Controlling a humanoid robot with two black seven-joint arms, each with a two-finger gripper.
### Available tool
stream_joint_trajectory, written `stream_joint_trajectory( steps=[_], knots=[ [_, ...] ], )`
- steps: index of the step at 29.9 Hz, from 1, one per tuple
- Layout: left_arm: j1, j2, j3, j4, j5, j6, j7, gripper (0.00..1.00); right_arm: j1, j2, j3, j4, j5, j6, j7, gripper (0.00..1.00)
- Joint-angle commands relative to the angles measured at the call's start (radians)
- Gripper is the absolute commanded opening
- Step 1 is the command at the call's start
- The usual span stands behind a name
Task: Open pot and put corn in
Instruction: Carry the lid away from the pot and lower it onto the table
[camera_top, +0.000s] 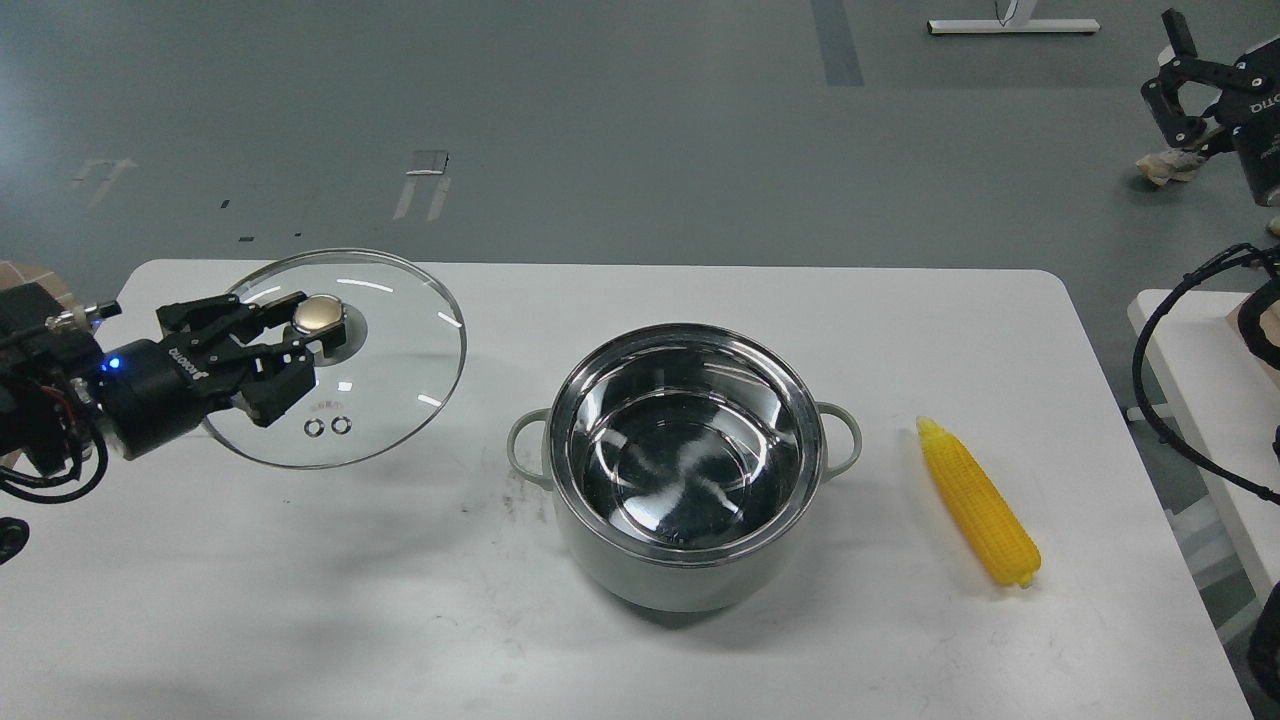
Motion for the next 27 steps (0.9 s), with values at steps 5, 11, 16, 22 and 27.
stream_joint_trajectory(
  steps=[5, 11, 16, 22, 27],
  knots=[
    [0.059, -0.056, 0.003, 0.195, -0.082, 0.033, 0.0, 0.34, -0.003, -0.001, -0.001, -0.002, 0.0, 0.0, 0.0, 1.0],
    [0.065, -0.102, 0.035, 0.266, -0.104, 0.04, 0.0, 0.34, -0.009, 0.001, -0.001, 0.0, 0.0, 0.0, 0.0, 1.0],
    [0.066, -0.122, 0.065, 0.281, -0.107, 0.094, 0.0, 0.36, -0.012, -0.001, 0.0, 0.0, 0.0, 0.0, 0.0, 1.0],
    [0.066, -0.149, 0.082, 0.316, -0.107, 0.105, 0.0, 0.38, -0.012, 0.001, -0.001, 0.0, 0.0, 0.0, 0.0, 1.0],
    [0.066, -0.155, 0.083, 0.332, -0.142, 0.114, 0.0, 0.43, -0.012, 0.001, -0.001, 0.0, 0.0, 0.0, 0.0, 1.0]
  ],
)
